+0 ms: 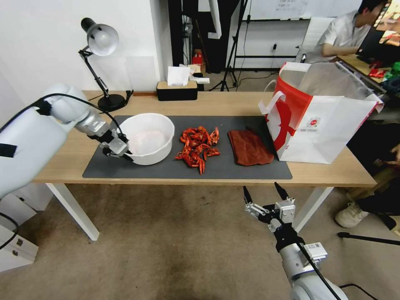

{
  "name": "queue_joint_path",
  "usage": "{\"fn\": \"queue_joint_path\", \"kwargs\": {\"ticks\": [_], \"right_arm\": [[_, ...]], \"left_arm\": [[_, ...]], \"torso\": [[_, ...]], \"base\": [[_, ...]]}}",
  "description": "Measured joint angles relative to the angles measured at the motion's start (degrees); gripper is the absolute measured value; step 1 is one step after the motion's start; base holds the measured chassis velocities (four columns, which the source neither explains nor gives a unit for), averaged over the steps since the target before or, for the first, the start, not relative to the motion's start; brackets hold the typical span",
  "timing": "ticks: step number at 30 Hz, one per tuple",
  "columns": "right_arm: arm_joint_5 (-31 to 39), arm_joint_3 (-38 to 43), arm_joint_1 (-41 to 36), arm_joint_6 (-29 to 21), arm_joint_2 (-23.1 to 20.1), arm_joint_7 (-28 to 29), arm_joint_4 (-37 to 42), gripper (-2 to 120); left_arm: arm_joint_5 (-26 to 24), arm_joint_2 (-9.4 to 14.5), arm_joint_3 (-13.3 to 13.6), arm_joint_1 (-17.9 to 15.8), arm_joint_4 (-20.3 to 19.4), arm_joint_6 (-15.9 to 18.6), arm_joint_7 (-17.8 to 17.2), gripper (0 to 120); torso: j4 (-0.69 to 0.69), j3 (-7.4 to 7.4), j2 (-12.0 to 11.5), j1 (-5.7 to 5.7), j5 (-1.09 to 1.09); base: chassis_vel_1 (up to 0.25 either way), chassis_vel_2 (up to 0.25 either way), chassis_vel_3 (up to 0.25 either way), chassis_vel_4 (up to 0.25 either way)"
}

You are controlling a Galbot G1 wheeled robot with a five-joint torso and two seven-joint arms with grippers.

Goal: Sweep shrimp from table into container with towel, then put container into takeout bag.

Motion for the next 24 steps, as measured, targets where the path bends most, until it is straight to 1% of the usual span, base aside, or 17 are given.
{"fn": "queue_joint_path", "kwargs": {"ticks": [2,3,4,5,7,8,10,11,13,14,15,18,19,20,22,23,24], "right_arm": [[0.1,0.0,0.0,0.0,-0.1,0.0,0.0,100],[0.1,0.0,0.0,0.0,-0.1,0.0,0.0,100],[0.1,0.0,0.0,0.0,-0.2,0.0,0.0,100],[0.1,0.0,0.0,0.0,-0.2,0.0,0.0,100],[0.4,0.1,0.0,0.0,-0.5,-0.2,0.0,100],[0.4,0.1,0.0,0.0,-0.5,-0.2,0.0,100],[0.9,0.3,-0.1,0.0,-0.7,-0.4,0.1,100],[0.9,0.3,-0.1,0.0,-0.7,-0.4,0.1,100],[1.2,0.5,0.0,0.0,-1.0,-0.4,0.1,100],[1.2,0.6,0.0,0.0,-1.0,-0.4,0.1,100],[1.2,0.6,0.0,0.0,-1.0,-0.4,0.1,100],[1.4,0.7,0.0,0.0,-1.0,-0.3,0.1,100],[1.4,0.7,0.0,0.0,-1.0,-0.3,0.1,100],[1.5,0.8,-0.1,0.0,-1.0,-0.2,0.1,100],[1.6,0.9,-0.3,0.0,-0.9,-0.2,0.2,100],[1.6,0.9,-0.3,0.0,-0.9,-0.2,0.2,100],[1.6,0.9,-0.5,0.0,-0.9,-0.2,0.4,100]], "left_arm": [[0.0,1.3,-4.7,3.6,-2.9,-2.0,-0.1,0],[0.0,1.3,-4.7,3.6,-2.9,-2.0,-0.1,0],[-0.3,2.4,-7.3,6.1,-5.6,-2.8,-0.5,0],[-0.3,2.4,-7.3,6.1,-5.6,-2.8,-0.5,0],[-2.3,6.4,-12.8,14.1,-15.2,-4.0,-2.6,0],[-2.3,6.4,-12.8,14.1,-15.2,-4.0,-2.6,0],[-4.4,9.5,-16.0,21.2,-23.5,-5.0,-3.7,0],[-4.4,9.5,-16.0,21.2,-23.5,-5.0,-3.7,0],[-5.4,11.0,-19.2,26.3,-32.1,-6.2,-3.8,0],[-5.4,11.1,-19.8,27.2,-35.5,-6.3,-3.8,0],[-5.4,11.1,-19.8,27.2,-35.5,-6.3,-3.8,0],[-4.3,10.7,-19.2,28.4,-44.9,-6.5,-3.9,0],[-4.3,10.7,-19.2,28.4,-44.9,-6.5,-3.9,0],[-3.3,10.3,-18.1,29.6,-47.6,-7.0,-3.9,0],[-0.3,9.4,-15.8,33.9,-49.6,-8.1,-3.9,0],[-0.3,9.4,-15.8,33.9,-49.6,-8.1,-3.9,0],[1.5,8.6,-14.9,36.1,-49.2,-8.9,-3.8,0]], "torso": [[0.0,0.0,0.0,0.0,-0.01],[0.0,0.0,0.0,0.0,-0.01],[0.0,0.0,0.0,0.0,-0.01],[0.0,0.0,0.0,0.0,-0.01],[0.01,0.0,0.0,0.0,0.01],[0.01,0.0,0.0,0.0,0.01],[0.05,-0.01,0.0,-0.01,-0.02],[0.05,-0.01,0.0,-0.01,-0.02],[0.03,-0.01,0.0,-0.02,0.01],[0.0,-0.01,0.0,-0.01,-0.01],[0.0,-0.01,0.0,-0.01,-0.01],[-0.03,-0.01,0.0,-0.01,0.03],[-0.03,-0.01,0.0,-0.01,0.03],[-0.02,-0.01,0.0,-0.01,0.02],[0.0,-0.01,0.0,-0.01,0.02],[0.0,-0.01,0.0,-0.01,0.02],[0.01,-0.01,0.0,-0.01,0.01]], "base": [[0.0,0.0,0.0,0.0],[0.0,0.0,0.0,0.0],[0.0,0.0,0.0,0.0],[0.0,0.0,0.0,0.0],[0.0,0.0,0.0,0.0],[0.0,0.0,0.0,0.0],[0.0,0.0,0.0,0.0],[0.0,0.0,0.0,0.0],[0.0,0.0,0.0,0.0],[0.0,0.0,0.0,0.0],[0.0,0.0,0.0,0.0],[0.0,0.0,0.0,0.0],[0.0,0.0,0.0,0.0],[0.0,0.0,0.0,0.0],[0.0,0.0,0.0,0.0],[0.0,0.0,0.0,0.0],[0.0,0.0,0.0,0.0]]}}
